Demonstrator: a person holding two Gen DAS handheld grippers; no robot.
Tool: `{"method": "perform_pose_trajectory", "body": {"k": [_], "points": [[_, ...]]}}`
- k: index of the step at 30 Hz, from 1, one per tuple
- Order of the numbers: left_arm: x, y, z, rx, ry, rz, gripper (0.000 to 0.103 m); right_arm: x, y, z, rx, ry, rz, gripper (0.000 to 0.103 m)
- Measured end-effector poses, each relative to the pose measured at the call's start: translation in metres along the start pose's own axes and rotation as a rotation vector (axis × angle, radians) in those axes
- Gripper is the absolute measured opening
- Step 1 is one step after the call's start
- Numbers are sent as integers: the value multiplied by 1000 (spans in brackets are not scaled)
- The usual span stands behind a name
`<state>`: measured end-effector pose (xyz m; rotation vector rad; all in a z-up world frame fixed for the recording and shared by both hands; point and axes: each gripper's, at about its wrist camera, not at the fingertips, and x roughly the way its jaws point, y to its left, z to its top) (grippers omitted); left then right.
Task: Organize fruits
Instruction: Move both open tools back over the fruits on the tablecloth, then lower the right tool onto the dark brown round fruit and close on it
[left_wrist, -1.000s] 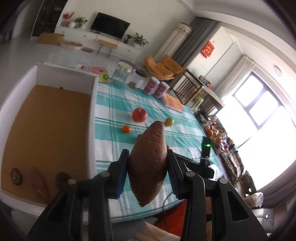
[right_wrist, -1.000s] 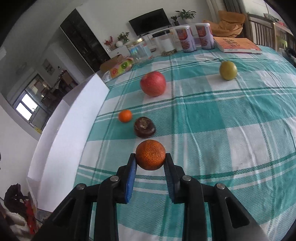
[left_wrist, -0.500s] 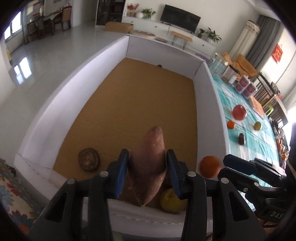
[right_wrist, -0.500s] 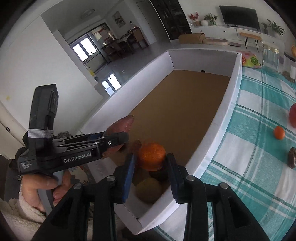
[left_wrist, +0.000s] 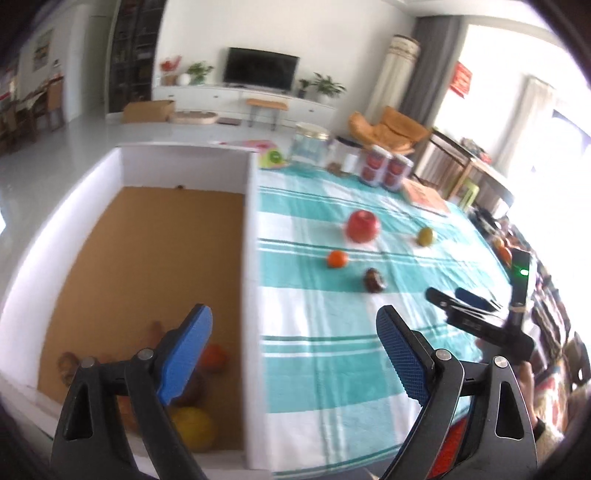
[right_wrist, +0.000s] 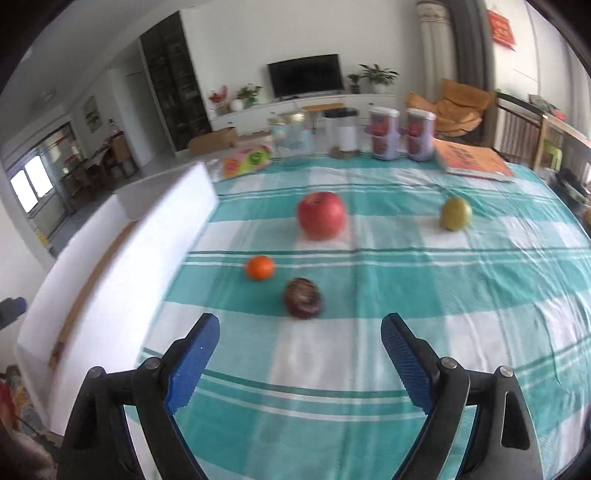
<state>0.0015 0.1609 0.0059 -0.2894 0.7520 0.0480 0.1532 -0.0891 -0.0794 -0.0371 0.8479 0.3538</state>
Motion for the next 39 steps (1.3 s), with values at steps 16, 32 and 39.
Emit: {"method": "perform_pose_trajectory", "body": {"k": [16, 32, 39], "points": [[160, -87, -35, 200, 105, 93, 92, 18, -99, -47, 246, 44, -162, 91], [196, -74, -39, 216, 152, 136, 98, 34, -90, -47, 182, 90, -219, 103], [196, -74, -39, 216, 151, 137, 98, 34, -89, -47, 183, 90, -216, 103]]}}
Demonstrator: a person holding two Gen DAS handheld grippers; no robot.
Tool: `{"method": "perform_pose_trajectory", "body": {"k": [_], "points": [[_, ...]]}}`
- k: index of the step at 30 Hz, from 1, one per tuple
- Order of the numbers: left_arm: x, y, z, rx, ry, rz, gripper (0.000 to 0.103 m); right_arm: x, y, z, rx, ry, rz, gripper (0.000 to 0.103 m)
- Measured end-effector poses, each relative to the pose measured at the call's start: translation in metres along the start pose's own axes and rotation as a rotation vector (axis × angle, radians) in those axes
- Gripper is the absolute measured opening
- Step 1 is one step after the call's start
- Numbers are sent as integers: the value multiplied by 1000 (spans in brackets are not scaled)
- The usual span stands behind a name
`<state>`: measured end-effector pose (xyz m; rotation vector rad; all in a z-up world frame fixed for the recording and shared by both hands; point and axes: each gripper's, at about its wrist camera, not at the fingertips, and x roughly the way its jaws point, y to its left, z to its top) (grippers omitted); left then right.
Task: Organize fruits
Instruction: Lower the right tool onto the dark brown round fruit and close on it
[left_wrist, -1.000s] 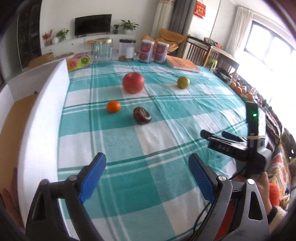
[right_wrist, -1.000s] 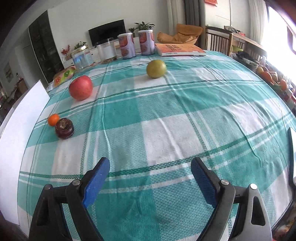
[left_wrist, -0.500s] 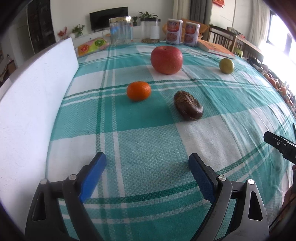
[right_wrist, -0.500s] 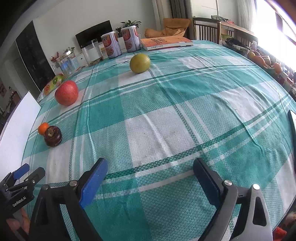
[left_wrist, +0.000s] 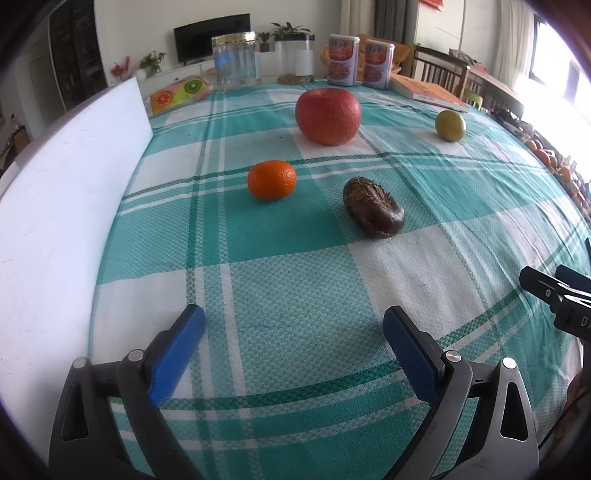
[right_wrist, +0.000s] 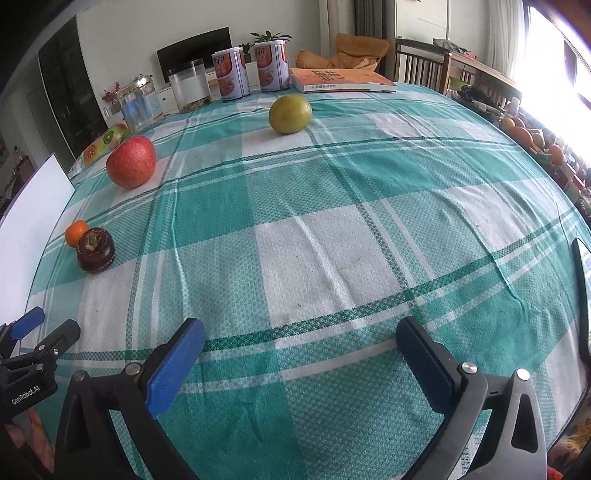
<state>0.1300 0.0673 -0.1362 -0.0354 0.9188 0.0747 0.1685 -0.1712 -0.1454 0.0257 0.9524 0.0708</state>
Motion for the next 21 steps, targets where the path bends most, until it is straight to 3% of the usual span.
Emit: {"method": "perform_pose_trajectory", "body": {"k": [21], "points": [[0, 0, 0, 0, 0, 0, 98, 2, 5, 0, -35, 12, -34, 103]]}}
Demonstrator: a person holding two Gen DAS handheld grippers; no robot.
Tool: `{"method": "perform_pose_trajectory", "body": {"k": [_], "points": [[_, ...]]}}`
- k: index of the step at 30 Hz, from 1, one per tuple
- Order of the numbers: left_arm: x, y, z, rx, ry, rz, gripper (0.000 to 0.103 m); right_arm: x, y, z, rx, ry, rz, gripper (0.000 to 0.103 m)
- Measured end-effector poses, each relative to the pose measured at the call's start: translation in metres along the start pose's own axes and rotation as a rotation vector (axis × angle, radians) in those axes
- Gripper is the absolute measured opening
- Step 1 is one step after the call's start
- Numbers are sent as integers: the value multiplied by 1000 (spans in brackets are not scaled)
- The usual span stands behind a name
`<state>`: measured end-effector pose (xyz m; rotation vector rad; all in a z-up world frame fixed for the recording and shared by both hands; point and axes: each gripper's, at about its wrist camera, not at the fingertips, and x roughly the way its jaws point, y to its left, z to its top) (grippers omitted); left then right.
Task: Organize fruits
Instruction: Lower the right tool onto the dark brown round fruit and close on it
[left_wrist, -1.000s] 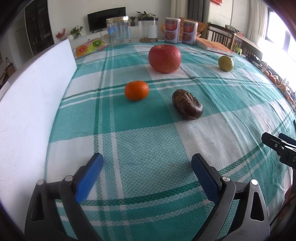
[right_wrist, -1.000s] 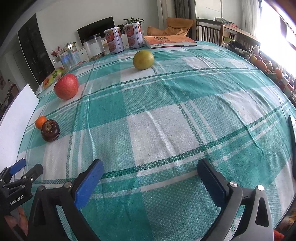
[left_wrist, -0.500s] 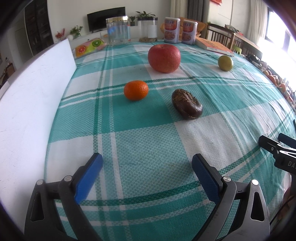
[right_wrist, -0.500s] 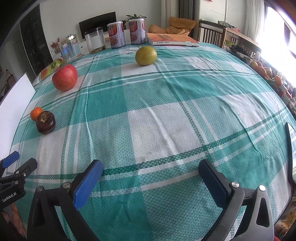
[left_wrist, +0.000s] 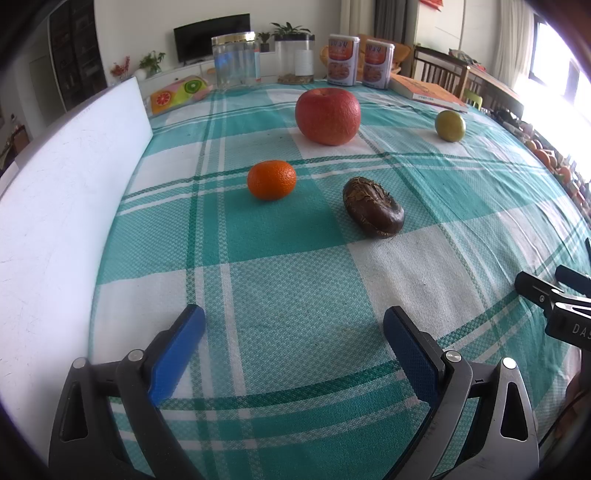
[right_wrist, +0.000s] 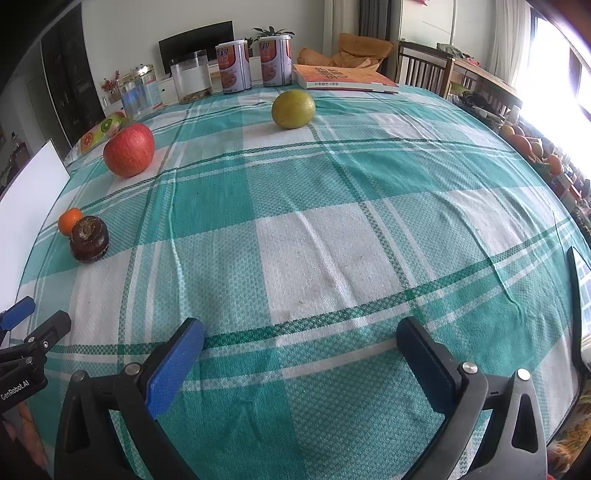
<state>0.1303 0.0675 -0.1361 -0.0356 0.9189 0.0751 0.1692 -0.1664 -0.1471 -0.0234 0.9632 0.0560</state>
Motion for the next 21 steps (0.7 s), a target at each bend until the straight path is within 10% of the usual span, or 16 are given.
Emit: {"method": "perform_pose_trajectory", "body": {"k": [21], "points": [[0, 1, 0, 5, 3, -6, 98, -2, -1, -1, 13, -7, 28, 103]]}}
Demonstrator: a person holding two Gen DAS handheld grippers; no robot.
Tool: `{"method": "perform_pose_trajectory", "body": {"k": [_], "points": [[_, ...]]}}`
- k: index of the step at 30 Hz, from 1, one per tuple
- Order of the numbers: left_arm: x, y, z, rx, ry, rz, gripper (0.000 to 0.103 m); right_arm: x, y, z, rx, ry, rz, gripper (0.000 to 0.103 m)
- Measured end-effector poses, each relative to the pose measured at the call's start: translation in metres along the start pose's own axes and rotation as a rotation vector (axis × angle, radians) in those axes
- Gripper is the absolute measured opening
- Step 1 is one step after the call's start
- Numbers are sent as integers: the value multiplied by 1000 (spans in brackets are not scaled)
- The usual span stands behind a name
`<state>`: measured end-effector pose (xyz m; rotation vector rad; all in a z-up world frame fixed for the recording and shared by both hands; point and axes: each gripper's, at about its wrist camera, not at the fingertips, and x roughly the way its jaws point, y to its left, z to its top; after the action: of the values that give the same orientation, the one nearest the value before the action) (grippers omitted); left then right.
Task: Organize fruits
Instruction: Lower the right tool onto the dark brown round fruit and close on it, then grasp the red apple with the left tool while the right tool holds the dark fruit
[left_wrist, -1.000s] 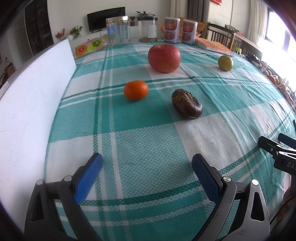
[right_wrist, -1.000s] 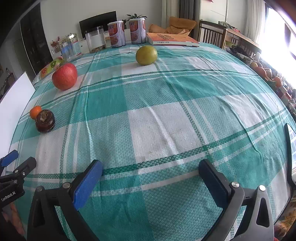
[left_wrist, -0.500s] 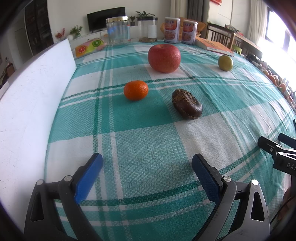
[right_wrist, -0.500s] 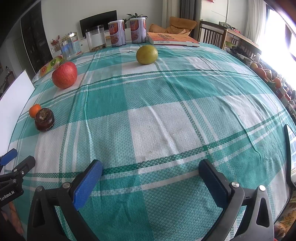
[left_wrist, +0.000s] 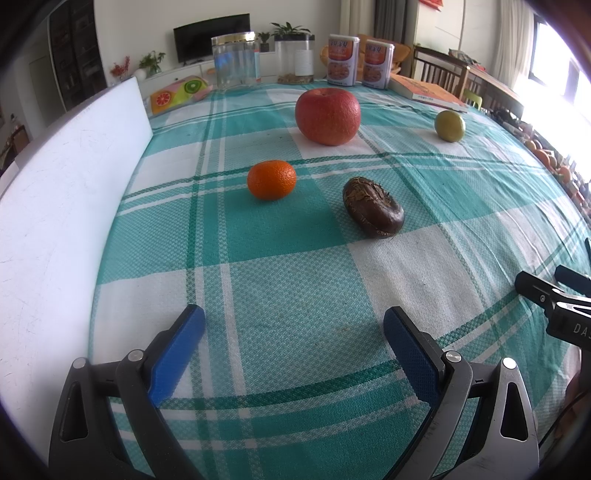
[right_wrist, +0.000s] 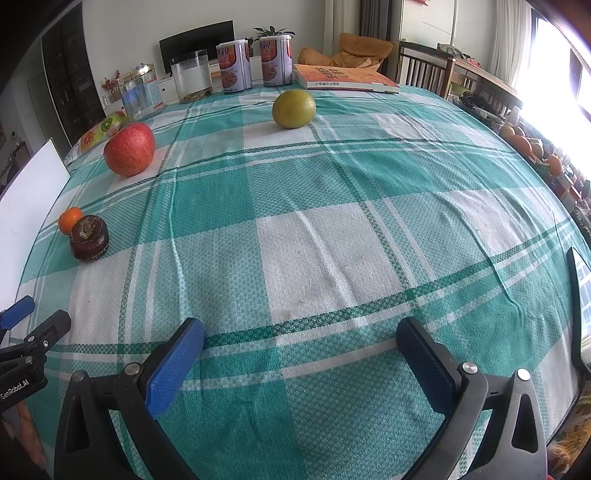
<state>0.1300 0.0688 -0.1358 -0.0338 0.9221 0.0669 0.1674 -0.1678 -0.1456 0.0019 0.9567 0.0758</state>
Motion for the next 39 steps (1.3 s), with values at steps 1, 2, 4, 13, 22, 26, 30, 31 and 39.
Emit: {"method": "perform_pose_trajectory", "body": {"k": [1, 2, 4, 13, 22, 26, 30, 31, 39], "points": [[-1, 0, -1, 9, 13, -2, 98, -3, -2, 0, 16, -9, 48, 103], [-3, 2, -3, 6, 25, -4, 98, -7, -3, 1, 29, -26, 112, 103], [-10, 7, -12, 3, 22, -12, 98, -17, 4, 2, 9, -66, 192, 103], [-14, 10, -19, 12, 0, -8, 99, 13, 121, 43, -288, 20, 394, 93], [-14, 10, -19, 12, 0, -9, 99, 33, 137, 51, -309, 18, 362, 42], [-14, 10, -19, 11, 0, -10, 99, 21, 89, 43, -177, -5, 385, 42], [-13, 10, -18, 10, 4, -9, 99, 7, 32, 24, -37, -40, 380, 42], [-12, 9, -16, 9, 12, -9, 99, 6, 21, 20, -4, -41, 378, 42], [-4, 5, 37, -64, 26, -86, 99, 4, -13, 17, 148, -45, 432, 42]]}}
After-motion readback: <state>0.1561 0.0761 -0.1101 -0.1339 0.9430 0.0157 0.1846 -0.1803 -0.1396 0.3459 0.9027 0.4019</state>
